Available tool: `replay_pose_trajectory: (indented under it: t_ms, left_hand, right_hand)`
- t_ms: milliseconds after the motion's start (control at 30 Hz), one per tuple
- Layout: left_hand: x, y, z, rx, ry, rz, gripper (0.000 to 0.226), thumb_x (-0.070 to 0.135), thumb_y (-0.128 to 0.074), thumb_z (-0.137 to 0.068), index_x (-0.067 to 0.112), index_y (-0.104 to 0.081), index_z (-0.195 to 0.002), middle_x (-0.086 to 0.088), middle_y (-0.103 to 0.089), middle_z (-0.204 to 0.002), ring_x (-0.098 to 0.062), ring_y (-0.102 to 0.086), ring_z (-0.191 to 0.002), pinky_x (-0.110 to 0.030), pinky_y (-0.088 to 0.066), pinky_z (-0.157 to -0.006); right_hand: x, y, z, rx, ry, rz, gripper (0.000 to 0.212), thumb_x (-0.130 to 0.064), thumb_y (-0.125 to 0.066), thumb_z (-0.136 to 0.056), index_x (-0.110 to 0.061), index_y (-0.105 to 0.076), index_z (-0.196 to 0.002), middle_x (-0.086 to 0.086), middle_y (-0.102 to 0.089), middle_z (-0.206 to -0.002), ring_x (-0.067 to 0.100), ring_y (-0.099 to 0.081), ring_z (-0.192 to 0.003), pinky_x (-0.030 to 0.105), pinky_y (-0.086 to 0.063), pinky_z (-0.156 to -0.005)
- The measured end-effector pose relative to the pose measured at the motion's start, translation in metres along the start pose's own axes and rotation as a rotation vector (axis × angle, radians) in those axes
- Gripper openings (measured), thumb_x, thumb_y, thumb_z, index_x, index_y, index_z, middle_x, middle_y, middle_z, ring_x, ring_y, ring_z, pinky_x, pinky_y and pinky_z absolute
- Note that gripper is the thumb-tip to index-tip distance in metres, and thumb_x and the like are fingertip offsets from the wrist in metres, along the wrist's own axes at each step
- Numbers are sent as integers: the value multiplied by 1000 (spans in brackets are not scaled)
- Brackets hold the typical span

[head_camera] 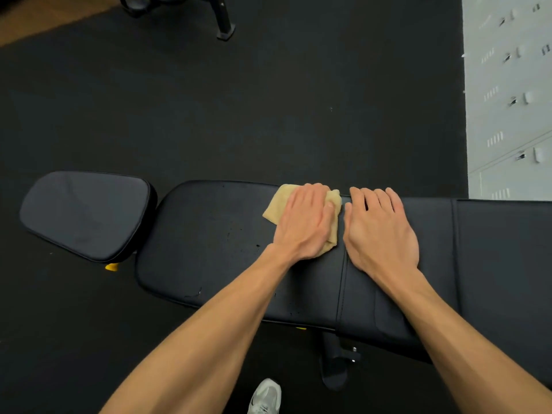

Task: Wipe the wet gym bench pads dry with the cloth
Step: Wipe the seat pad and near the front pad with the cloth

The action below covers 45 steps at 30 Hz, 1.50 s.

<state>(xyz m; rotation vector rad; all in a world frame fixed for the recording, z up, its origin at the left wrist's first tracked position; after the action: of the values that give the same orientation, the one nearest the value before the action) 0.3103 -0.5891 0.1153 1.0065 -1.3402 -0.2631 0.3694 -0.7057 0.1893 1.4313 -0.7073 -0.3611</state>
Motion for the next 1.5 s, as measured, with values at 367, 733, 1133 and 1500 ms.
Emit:
replay_pose_trajectory:
  t_ms: [367,733,1133,1500]
  left_hand:
    - [43,-12,119,-45,141,44,65,36,-23,-116,17,-2,-175,7,5,-183,-3,13,-166,-37,-3,-137]
    - [5,-6,138,-18,159,-24,66,41,-26,-115,17,-10,-175,4,-7,-183,-9,-2,-169,-43,-14,-136]
    - [28,-12,184,122,164,-39,64,38,-34,-115,15,-22,-173,2,-20,-181,-11,-11,-168,-42,-21,-135]
    - [39,-15,182,103,241,5,69,42,-27,-114,14,-10,-175,1,-6,-184,-8,2,-168,-37,-7,-137]
  right_hand:
    - [-1,-4,7,-23,-7,-188,64,-35,-24,-112,3,-56,-151,21,-60,-155,41,-49,-151,52,-28,-133]
    - [-33,7,84,-65,-79,-39,75,-41,-17,-111,5,-25,-170,26,-25,-177,42,-23,-167,57,-20,-135]
    - [-37,11,117,-65,-38,39,70,-38,-12,-115,2,-16,-172,21,-16,-181,38,-13,-170,57,-14,-137]
    - [-38,5,117,-47,-29,16,72,-39,-9,-114,5,-15,-171,25,-17,-180,43,-13,-169,59,-13,-137]
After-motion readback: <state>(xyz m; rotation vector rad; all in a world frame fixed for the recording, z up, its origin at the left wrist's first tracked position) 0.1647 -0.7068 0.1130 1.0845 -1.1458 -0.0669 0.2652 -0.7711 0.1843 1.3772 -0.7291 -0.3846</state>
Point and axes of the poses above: each hand's wrist, its own z-axis away from the middle knuckle, its own y-axis out of the back of the hand, x = y × z, the point moved 5 cm from there along -z, towards the middle knuckle
